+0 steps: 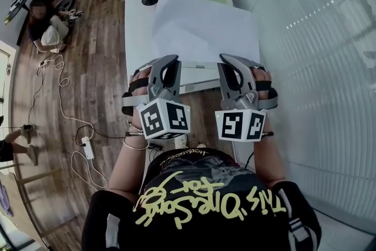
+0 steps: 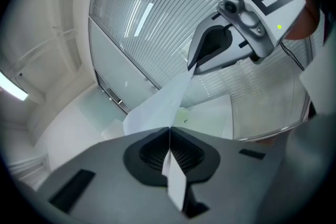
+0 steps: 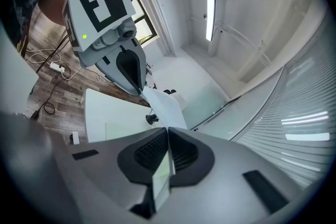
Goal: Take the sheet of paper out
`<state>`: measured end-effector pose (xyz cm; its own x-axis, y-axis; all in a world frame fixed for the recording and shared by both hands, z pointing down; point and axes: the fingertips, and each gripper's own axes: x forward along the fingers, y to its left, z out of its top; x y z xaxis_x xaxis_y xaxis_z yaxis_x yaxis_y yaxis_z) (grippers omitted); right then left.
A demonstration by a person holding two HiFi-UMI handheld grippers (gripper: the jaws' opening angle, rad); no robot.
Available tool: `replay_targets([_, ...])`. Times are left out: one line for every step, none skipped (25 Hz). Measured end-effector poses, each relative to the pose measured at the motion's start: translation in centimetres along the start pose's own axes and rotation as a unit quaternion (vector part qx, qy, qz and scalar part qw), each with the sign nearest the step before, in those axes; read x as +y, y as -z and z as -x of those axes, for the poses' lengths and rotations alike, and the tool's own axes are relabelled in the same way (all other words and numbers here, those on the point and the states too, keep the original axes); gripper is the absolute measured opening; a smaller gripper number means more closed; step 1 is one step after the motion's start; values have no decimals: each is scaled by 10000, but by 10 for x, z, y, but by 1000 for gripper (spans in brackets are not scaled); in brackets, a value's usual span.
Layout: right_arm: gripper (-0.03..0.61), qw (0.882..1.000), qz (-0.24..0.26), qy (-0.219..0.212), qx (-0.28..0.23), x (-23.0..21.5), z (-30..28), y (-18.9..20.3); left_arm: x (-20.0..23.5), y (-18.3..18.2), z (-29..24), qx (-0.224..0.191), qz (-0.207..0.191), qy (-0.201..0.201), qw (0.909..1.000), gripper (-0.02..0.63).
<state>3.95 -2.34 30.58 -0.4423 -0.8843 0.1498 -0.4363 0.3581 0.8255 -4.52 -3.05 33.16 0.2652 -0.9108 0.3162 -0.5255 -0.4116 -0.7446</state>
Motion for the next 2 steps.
replay_targets([8, 10000, -2, 0, 5, -1, -2, 0, 1, 0, -2, -5, 8, -1, 10000, 11])
replay_targets([6, 10000, -4, 0, 11, -3, -3, 0, 3, 0, -3, -8, 17, -3, 10000, 11])
